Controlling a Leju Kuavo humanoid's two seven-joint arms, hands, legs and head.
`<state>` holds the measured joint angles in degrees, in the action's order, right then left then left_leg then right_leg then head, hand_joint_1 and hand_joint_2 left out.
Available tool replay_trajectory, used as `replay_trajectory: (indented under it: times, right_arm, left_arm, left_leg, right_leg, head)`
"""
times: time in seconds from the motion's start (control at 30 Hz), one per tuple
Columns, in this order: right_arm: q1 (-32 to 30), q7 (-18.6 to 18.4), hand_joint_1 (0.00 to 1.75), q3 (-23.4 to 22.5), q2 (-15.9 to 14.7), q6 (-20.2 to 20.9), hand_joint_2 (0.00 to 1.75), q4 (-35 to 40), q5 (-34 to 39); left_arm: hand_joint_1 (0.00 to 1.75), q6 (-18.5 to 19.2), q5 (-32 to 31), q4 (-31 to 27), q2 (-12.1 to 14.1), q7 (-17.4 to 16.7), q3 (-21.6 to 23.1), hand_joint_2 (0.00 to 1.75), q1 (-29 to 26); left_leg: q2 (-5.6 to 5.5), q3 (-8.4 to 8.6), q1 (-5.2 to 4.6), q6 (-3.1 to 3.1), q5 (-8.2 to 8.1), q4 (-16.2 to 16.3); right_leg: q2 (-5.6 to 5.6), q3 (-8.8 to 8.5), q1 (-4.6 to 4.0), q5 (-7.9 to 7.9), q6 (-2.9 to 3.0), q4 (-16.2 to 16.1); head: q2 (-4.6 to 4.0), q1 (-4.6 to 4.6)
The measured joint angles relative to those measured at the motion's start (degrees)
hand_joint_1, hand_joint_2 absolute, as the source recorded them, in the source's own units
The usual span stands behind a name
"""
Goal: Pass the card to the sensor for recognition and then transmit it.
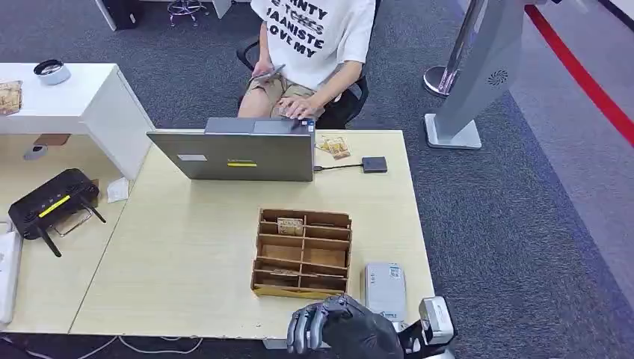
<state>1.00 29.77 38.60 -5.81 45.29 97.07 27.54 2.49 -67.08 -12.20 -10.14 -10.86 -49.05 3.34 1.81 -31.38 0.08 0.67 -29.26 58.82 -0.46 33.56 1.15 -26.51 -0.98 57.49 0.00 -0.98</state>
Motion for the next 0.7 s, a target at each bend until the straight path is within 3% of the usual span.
replay_trajectory:
  times: [0.37,0.7]
  right_arm:
    - [-0.64,0.81,0.0,0.0,0.0,0.55,0.0,0.0,-0.24]
    - [-1.07,1.33,0.0,-0.13,-0.02,0.88,0.0,0.0,-1.05]
  left_arm:
    - [0.0,0.11,-0.42,0.0,0.02,-0.02,-0.02,0.0,0.02]
    - [0.0,1.44,3.69,0.0,-0.26,1.05,-2.84,0.0,0.05]
  left_leg:
    - [0.0,0.0,0.0,0.0,0.0,0.0]
    - [0.0,0.0,0.0,0.0,0.0,0.0]
  right_leg:
    - [0.0,0.0,0.0,0.0,0.0,0.0]
    - [0.0,0.0,0.0,0.0,0.0,0.0]
  head:
    - [0.0,0.0]
    - [0.0,0.0]
